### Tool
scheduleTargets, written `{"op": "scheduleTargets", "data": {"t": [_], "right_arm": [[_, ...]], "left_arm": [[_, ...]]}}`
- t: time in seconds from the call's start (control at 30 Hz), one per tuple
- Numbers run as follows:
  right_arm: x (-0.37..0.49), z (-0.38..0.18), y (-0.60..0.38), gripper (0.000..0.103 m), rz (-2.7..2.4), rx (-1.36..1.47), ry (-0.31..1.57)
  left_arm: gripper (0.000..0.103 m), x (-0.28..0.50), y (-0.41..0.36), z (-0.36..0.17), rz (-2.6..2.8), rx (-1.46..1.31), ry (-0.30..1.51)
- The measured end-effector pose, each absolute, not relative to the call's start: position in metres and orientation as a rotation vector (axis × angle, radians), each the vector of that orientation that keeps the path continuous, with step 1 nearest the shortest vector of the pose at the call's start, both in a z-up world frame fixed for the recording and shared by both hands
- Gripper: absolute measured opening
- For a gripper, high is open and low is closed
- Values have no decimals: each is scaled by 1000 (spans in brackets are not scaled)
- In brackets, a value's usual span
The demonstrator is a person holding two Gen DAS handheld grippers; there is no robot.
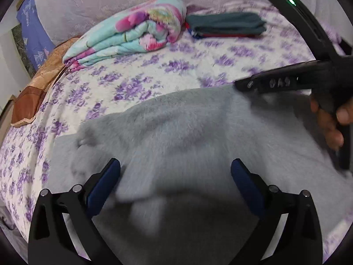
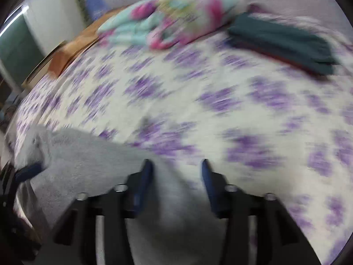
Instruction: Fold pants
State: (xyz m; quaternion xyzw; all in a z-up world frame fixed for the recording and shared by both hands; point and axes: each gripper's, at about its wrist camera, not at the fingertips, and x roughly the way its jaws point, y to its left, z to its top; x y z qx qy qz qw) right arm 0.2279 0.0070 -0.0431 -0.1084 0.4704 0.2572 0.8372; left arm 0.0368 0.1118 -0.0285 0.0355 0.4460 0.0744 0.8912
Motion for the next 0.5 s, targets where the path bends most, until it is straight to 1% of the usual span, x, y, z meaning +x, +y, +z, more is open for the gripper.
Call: {"op": "scheduleTargets", "data": {"t": [0.07,0.17,0.2,0.23,0.37,0.4,0.43,0.47,0.5], "right_arm": [[217,-31,-17,51,518,-235,964],[194,-25,-51,53,502,-235,975],[184,-25,-61,57,496,-246,967],[180,-27,-67,58,486,-254,957],[160,-30,-84,60,490,-182,912],[157,-30,-89,60,498,-156,909],[156,-30,-92,60,512,-134,914],[156,-29,-90,60,526,-126,917],[154,-26,-90,60,539,-126,910]], "left_arm": [[98,17,121,-15,146,38,906],[98,-11,147,-3,170,-79,912],[98,-19,157,-1,170,-134,917],[98,-29,169,0,162,-216,925],[97,-38,186,-8,185,-337,978],[93,-36,189,-12,185,-373,1004],[75,-35,189,-15,181,-398,1021],[67,-34,189,-17,167,-427,1034],[67,-30,188,-19,160,-443,1036]]}}
